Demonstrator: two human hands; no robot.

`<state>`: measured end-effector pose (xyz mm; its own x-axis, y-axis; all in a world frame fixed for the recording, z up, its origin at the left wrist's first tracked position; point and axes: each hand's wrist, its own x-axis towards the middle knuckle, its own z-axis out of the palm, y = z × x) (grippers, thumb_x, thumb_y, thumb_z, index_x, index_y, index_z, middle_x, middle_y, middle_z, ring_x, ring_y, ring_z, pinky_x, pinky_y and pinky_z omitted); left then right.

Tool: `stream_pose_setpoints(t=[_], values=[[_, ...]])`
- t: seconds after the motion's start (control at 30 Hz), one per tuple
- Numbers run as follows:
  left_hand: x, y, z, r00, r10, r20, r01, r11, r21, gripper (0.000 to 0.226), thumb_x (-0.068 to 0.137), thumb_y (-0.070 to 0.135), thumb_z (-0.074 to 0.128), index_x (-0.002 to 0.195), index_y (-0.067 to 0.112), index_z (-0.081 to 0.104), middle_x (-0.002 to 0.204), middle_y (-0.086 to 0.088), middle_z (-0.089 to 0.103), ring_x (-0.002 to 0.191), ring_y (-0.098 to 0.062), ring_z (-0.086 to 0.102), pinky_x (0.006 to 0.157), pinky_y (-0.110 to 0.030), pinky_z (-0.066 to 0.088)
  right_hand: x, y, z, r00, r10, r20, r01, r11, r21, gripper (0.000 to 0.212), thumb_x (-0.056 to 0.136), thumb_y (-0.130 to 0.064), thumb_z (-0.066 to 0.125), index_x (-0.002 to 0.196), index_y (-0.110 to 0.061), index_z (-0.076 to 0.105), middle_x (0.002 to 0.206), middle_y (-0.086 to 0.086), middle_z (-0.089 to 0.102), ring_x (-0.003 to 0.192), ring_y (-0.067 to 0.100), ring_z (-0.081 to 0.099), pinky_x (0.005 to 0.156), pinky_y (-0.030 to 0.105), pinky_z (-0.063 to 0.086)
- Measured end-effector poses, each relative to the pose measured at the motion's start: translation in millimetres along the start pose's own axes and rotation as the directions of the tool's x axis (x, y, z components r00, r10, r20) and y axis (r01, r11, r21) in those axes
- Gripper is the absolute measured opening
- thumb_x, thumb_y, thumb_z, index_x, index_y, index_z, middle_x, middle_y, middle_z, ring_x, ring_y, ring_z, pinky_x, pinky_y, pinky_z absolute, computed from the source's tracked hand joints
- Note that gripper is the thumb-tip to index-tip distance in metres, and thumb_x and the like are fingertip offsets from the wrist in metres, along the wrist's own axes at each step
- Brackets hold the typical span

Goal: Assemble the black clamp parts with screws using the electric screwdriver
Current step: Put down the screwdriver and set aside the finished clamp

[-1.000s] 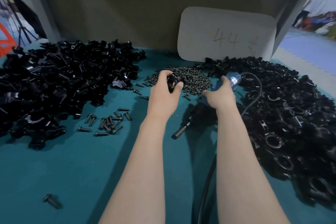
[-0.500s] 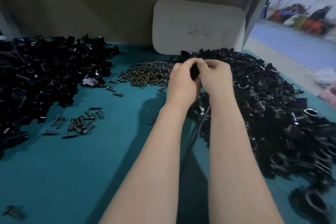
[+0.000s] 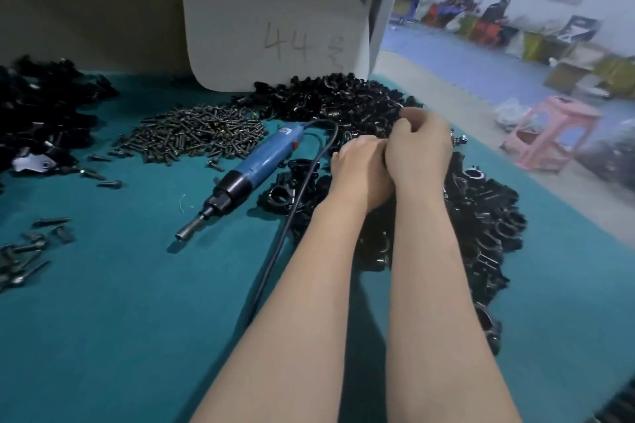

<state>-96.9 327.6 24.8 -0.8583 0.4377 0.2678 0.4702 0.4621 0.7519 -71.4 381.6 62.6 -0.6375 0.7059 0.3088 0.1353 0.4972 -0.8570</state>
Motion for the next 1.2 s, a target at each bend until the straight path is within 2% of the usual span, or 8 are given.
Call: stream_pose_setpoints(t=[0.2, 0.37, 0.5, 0.7, 0.8, 0.93, 1.1, 1.2], values=[[-7.3, -18.4, -54.2, 0.9, -0.195, -0.39, 0.059, 0.94, -0.336, 0.027, 0.094, 0.005, 0.048, 0.113, 0.011, 0.066, 0.108, -0.003, 0.067, 0.093, -0.013, 0.058, 0.076, -0.019, 0.045, -15.6, -30.4, 36.8, 0.994, -0.107, 0.022, 0.101, 0.977, 0.187, 0.028, 0.091, -0.01, 0.044, 0.111, -0.015, 0.063, 0.1, -0.006, 0.059, 0.096, 0.007, 0.051, 0.074, 0.01, 0.031], [-29.6, -71.7, -135.0, 0.488, -0.657, -0.575, 0.015, 0.665, -0.747, 0.02, 0.097, 0.006, 0.045, 0.108, 0.009, 0.061, 0.106, -0.007, 0.062, 0.093, -0.021, 0.059, 0.086, -0.032, 0.049, -58.0, -70.9, 116.6, 0.928, -0.219, 0.301, 0.117, 0.939, 0.322, 0.022, 0.089, -0.007, 0.05, 0.102, -0.014, 0.066, 0.095, 0.001, 0.068, 0.093, 0.015, 0.063, 0.084, 0.025, 0.047], [-59.5, -114.0, -199.0, 0.208, -0.777, -0.594, -0.127, 0.581, -0.804, 0.023, 0.098, 0.005, 0.042, 0.113, -0.006, 0.056, 0.105, -0.024, 0.059, 0.096, -0.042, 0.055, 0.065, -0.031, 0.048, -105.1, -100.9, 188.7, 0.713, -0.372, 0.594, 0.253, 0.927, 0.277, 0.028, 0.092, -0.01, 0.049, 0.114, -0.017, 0.065, 0.111, 0.003, 0.067, 0.096, 0.017, 0.06, 0.089, 0.027, 0.044], [-83.0, -145.8, -245.8, 0.018, -0.834, -0.551, -0.264, 0.528, -0.807, 0.028, 0.096, 0.007, 0.04, 0.12, 0.003, 0.054, 0.133, -0.025, 0.054, 0.124, -0.039, 0.05, 0.101, -0.046, 0.043, -155.9, -124.8, 261.5, 0.383, -0.338, 0.86, 0.495, 0.861, 0.118, 0.04, 0.092, -0.021, 0.054, 0.132, -0.026, 0.051, 0.132, 0.004, 0.055, 0.123, 0.025, 0.047, 0.103, 0.039, 0.036], [-82.5, -150.2, -246.5, 0.004, -0.826, -0.563, -0.263, 0.542, -0.798, 0.025, 0.096, 0.01, 0.042, 0.117, 0.009, 0.055, 0.132, -0.017, 0.058, 0.123, -0.031, 0.054, 0.095, -0.038, 0.048, -166.1, -124.0, 271.5, 0.439, -0.325, 0.838, 0.491, 0.868, 0.079, 0.032, 0.089, -0.011, 0.049, 0.117, -0.024, 0.058, 0.119, 0.001, 0.061, 0.114, 0.022, 0.05, 0.103, 0.043, 0.024], [-73.4, -152.0, -240.8, 0.005, -0.795, -0.607, -0.21, 0.592, -0.778, 0.024, 0.096, 0.01, 0.046, 0.118, 0.01, 0.054, 0.129, -0.013, 0.058, 0.119, -0.027, 0.057, 0.093, -0.031, 0.047, -148.0, -123.6, 255.3, 0.684, -0.388, 0.618, 0.287, 0.922, 0.262, 0.024, 0.092, -0.01, 0.05, 0.112, -0.017, 0.062, 0.111, -0.001, 0.065, 0.108, 0.018, 0.056, 0.092, 0.027, 0.035], [-41.0, -119.9, -210.5, 0.49, -0.785, -0.379, -0.019, 0.425, -0.905, 0.029, 0.096, 0.047, 0.051, 0.097, 0.018, 0.057, 0.084, -0.005, 0.069, 0.061, -0.014, 0.066, 0.056, -0.025, 0.052, -85.2, -123.2, 204.7, 0.83, -0.351, 0.434, 0.083, 0.846, 0.526, 0.014, 0.088, -0.012, 0.062, 0.099, -0.019, 0.056, 0.092, -0.01, 0.058, 0.098, 0.011, 0.059, 0.09, 0.028, 0.046], [-14.2, -95.6, -187.5, 0.635, -0.735, -0.236, -0.013, 0.296, -0.955, 0.04, 0.093, 0.054, 0.053, 0.09, 0.014, 0.055, 0.069, -0.009, 0.068, 0.042, -0.015, 0.061, 0.042, -0.021, 0.047, -57.8, -103.8, 173.8, 0.839, -0.357, 0.41, 0.128, 0.863, 0.489, 0.016, 0.086, -0.01, 0.06, 0.09, -0.024, 0.054, 0.096, -0.003, 0.064, 0.095, 0.014, 0.062, 0.089, 0.037, 0.05]])
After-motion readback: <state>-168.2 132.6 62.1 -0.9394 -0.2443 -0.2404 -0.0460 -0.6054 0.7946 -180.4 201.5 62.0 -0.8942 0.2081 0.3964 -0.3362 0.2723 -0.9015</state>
